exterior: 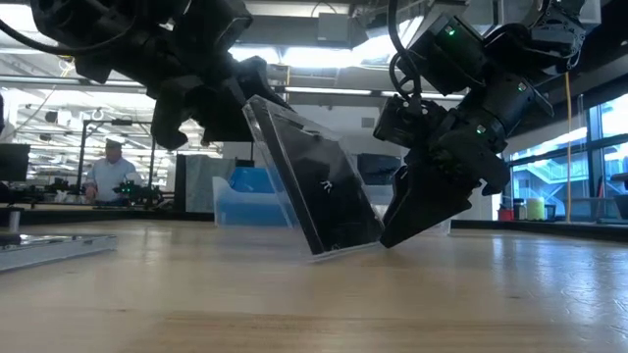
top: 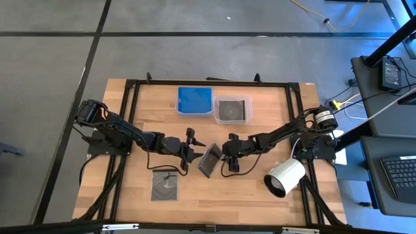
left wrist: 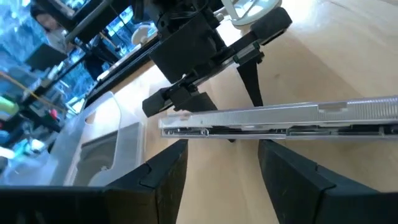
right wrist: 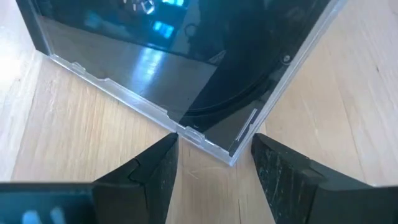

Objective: Pick & place jewel cases by type
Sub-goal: Put the right black CD case into the transparent bin

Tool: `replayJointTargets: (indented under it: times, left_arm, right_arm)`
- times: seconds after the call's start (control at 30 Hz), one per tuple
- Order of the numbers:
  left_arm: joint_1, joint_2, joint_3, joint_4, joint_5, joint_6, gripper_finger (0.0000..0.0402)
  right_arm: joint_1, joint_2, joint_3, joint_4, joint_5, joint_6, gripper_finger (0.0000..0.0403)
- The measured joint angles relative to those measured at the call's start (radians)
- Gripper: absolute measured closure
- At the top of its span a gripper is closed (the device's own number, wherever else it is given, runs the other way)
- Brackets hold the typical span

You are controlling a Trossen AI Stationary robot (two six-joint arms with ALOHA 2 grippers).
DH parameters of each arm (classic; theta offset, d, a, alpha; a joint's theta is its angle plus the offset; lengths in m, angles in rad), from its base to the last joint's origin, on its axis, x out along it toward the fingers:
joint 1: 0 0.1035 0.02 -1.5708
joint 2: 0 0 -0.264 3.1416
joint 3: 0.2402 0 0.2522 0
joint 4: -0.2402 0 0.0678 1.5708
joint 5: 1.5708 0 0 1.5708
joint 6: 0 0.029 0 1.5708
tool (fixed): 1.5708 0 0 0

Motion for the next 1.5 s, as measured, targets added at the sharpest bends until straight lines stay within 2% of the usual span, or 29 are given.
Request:
replayJointTargets:
  times: [0.17, 0.4, 1.07, 1.5]
  left_arm:
    - [-0.011, 0.000, 0.000, 0.000, 0.010, 0.166, 0.0208]
    - [-0.012, 0.000, 0.000, -0.001, 0.138, 0.358, 0.0208]
    - [-0.012, -0.001, 0.000, -0.075, 0.193, 0.373, 0.0216]
    - [-0.012, -0.002, 0.000, -0.092, 0.193, 0.407, 0.0287]
  right_arm:
    - [0.000, 0.000, 0.000, 0.002, 0.000, 0.003, 0.0193]
    - [0.000, 0.000, 0.000, 0.003, 0.000, 0.006, 0.0193]
    - [0.000, -0.001, -0.001, 0.013, 0.000, 0.032, 0.0193]
    - [0.000, -0.001, -0.001, 0.014, 0.001, 0.033, 0.0193]
